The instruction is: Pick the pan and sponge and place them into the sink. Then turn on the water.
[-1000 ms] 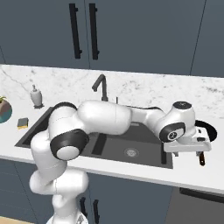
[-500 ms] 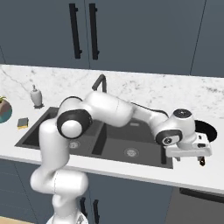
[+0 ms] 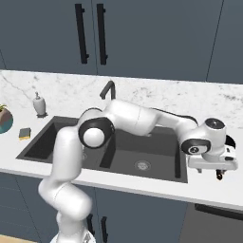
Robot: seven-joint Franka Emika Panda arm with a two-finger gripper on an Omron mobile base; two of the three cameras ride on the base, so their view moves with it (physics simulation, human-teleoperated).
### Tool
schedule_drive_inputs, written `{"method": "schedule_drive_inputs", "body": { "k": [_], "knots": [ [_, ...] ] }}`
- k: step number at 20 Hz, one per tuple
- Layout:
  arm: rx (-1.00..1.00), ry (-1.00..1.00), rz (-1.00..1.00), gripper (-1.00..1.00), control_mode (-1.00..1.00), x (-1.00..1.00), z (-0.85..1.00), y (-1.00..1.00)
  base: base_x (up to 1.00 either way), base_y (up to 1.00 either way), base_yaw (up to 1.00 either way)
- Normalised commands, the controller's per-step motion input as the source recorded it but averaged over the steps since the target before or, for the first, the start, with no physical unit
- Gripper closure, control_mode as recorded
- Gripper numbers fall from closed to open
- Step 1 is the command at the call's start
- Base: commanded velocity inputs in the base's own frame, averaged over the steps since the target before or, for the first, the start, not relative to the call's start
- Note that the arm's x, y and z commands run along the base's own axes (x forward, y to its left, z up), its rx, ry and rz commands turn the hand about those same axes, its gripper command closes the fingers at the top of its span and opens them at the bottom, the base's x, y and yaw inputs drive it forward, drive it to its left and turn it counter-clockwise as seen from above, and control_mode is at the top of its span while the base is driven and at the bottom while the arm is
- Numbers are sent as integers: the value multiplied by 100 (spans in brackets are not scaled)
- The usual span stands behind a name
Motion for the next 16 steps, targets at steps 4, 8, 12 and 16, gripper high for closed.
{"method": "schedule_drive_inputs", "body": {
  "k": [4, 8, 12, 16],
  "knots": [
    [7, 0, 0, -100, -100, 13, -16, -8, 0, 0, 0],
    [3, 0, 0, -100, -100, 14, -31, -5, 0, 0, 0],
    [0, 0, 0, -100, -100, 25, -42, -3, 0, 0, 0],
    [0, 0, 0, -100, -100, 29, -30, -7, 0, 0, 0]
  ]
}}
